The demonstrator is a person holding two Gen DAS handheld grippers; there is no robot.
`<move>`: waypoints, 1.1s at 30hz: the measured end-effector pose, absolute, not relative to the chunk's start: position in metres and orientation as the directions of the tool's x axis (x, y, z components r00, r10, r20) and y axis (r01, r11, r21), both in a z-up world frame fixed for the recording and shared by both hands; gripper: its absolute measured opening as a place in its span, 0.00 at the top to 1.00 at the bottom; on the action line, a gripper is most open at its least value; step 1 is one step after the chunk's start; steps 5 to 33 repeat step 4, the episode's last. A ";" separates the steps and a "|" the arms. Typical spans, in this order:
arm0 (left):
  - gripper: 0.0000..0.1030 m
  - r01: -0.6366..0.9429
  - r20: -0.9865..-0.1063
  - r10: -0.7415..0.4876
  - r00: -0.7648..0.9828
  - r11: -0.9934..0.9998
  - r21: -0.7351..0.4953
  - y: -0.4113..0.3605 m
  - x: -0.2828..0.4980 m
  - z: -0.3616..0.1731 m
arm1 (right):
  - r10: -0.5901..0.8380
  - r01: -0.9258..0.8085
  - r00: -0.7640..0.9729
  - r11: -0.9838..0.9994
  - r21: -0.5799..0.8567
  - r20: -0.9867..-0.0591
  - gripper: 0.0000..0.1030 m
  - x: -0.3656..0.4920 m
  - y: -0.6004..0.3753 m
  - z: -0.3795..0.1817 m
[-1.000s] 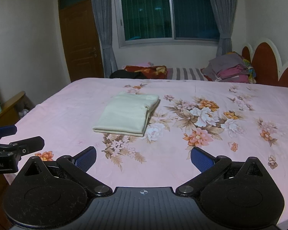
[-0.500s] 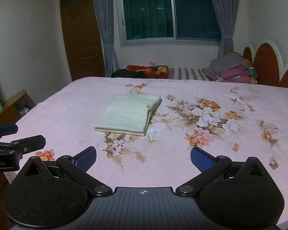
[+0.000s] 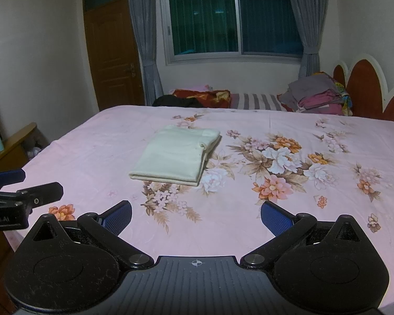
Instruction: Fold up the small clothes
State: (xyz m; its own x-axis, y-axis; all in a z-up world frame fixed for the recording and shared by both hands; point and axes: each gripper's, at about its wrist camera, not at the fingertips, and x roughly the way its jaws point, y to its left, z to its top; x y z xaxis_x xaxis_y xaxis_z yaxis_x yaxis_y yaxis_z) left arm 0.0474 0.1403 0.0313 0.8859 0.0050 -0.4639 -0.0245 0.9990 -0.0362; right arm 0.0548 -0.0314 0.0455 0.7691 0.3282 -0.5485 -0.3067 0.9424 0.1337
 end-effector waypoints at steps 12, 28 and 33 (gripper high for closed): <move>0.00 -0.022 -0.465 0.003 0.886 0.999 -0.035 0.138 0.048 0.031 | 0.327 -0.306 0.769 0.943 0.134 -0.548 0.00 0.055 -0.031 0.045; 0.00 -0.022 -0.465 0.003 0.886 0.999 -0.035 0.138 0.048 0.031 | 0.327 -0.306 0.769 0.943 0.134 -0.548 0.00 0.055 -0.031 0.045; 0.00 -0.022 -0.465 0.003 0.886 0.999 -0.035 0.138 0.048 0.031 | 0.327 -0.306 0.769 0.943 0.134 -0.548 0.00 0.055 -0.031 0.045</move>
